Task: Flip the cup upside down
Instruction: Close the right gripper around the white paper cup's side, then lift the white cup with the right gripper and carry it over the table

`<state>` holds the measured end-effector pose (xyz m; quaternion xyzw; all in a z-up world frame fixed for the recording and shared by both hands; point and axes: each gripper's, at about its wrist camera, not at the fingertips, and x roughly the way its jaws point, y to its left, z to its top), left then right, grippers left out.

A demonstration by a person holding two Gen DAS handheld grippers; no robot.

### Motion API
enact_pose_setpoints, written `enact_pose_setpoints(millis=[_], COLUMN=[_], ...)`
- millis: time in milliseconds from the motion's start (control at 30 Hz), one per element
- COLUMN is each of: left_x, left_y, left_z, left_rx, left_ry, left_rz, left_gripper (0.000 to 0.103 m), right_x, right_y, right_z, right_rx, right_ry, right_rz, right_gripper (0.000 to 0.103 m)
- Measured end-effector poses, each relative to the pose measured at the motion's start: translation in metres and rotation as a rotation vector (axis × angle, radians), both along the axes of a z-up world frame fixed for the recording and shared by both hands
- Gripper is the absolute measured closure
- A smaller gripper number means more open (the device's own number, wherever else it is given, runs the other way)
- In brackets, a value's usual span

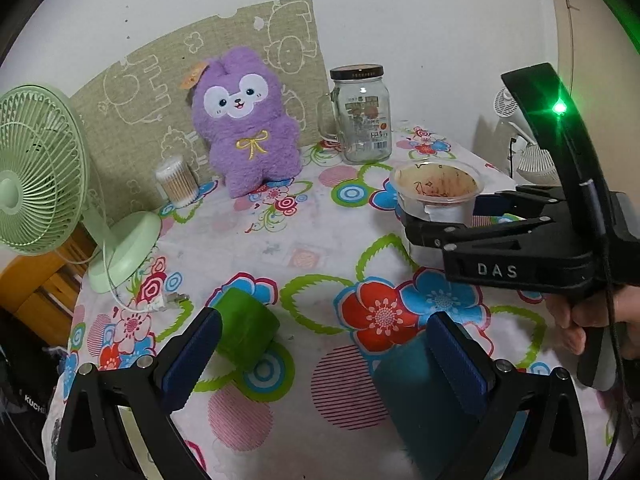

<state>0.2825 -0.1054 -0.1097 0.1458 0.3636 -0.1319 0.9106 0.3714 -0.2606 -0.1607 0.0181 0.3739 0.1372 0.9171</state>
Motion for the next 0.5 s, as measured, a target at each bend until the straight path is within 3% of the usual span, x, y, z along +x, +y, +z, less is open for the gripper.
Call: enact_pose_setpoints(millis=[200,500], left_x=[-0.024,-0.122], left_y=[0.013,0.061], left_z=[0.022,0.039], left_rx=[-0.048,-0.145], left_ry=[-0.035,-0.089], left_rz=[0.005,0.049], left_gripper=[0.0,0.0], right_x=[-0.022,-0.13], right_y=[0.004,0.045], right_z=[0.025,0.083], right_rx=[0.058,0.073], right_ry=[-0.022,-0.022], right_rz=[0.021,0.172], right_gripper=[0.038,0.038])
